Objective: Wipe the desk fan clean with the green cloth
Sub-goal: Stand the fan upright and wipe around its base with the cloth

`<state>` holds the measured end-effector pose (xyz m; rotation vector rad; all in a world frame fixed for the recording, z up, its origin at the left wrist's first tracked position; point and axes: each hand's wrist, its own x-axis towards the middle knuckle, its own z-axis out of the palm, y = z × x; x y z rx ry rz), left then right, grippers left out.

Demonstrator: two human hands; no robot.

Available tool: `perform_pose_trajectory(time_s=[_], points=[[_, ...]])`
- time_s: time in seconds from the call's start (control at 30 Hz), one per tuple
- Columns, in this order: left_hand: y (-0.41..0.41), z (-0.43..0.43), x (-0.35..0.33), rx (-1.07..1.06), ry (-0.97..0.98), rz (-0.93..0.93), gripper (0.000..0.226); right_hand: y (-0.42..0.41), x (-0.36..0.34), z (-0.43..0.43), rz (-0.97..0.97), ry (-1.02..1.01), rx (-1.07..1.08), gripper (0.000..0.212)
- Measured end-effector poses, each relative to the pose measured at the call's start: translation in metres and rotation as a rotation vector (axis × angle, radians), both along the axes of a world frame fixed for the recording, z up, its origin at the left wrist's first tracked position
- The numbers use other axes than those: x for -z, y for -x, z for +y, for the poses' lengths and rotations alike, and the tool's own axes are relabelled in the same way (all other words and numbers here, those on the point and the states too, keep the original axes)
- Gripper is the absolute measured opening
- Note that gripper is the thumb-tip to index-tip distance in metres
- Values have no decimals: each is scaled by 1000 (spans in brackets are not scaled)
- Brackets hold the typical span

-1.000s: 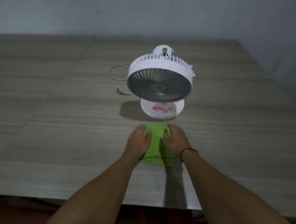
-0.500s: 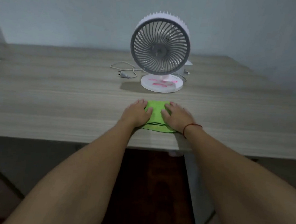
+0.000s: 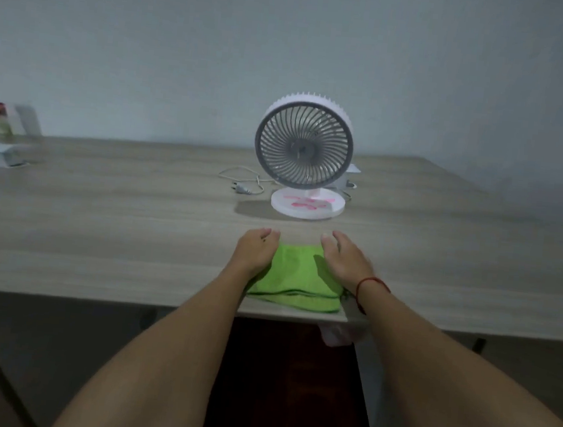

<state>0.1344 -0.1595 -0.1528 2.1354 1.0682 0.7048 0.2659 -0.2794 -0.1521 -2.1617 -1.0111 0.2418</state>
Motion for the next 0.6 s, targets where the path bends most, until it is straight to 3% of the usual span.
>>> perform_pose_trajectory(time_s=[0.2, 0.37, 0.6], points=[[-38, 42, 1, 1, -32, -2, 44, -41, 4, 48, -6, -20, -2, 56], [-76, 89, 6, 7, -31, -14, 45, -84, 10, 96, -94, -36, 63, 38], [-113, 149, 3, -44, -116, 26, 43, -135, 10, 142, -146, 20, 169, 37]])
